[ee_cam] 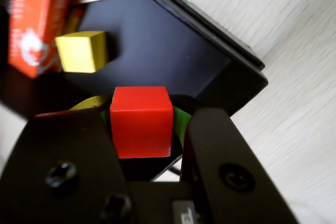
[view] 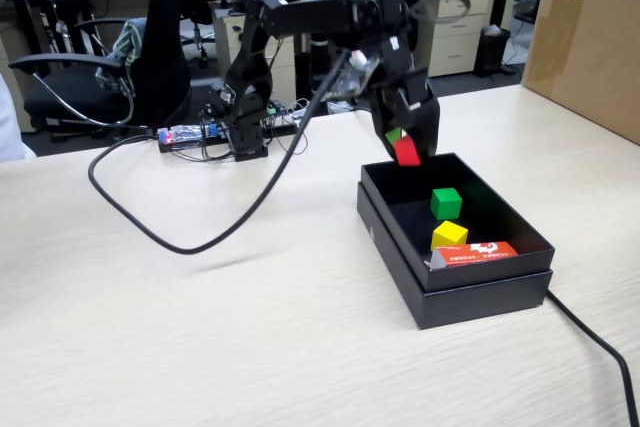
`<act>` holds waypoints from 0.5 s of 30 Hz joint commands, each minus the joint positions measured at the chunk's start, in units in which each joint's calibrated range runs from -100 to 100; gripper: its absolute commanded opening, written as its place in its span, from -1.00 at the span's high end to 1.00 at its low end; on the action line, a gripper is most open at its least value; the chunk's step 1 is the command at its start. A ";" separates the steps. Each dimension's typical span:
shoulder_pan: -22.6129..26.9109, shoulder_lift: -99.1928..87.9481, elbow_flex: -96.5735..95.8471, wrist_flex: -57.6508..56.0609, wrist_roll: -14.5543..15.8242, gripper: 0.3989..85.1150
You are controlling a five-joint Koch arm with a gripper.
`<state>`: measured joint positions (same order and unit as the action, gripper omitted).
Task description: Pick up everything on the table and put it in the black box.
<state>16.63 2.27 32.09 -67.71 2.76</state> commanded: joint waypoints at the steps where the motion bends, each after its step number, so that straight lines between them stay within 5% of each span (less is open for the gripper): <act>1: -0.88 3.30 4.18 -0.06 0.10 0.98; 9: -2.05 13.05 7.53 -0.06 0.20 0.98; 12: -1.61 17.07 8.98 0.02 0.39 0.87; 15: -1.22 17.99 8.80 -0.06 0.34 0.53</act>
<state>15.12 21.68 36.83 -67.56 3.20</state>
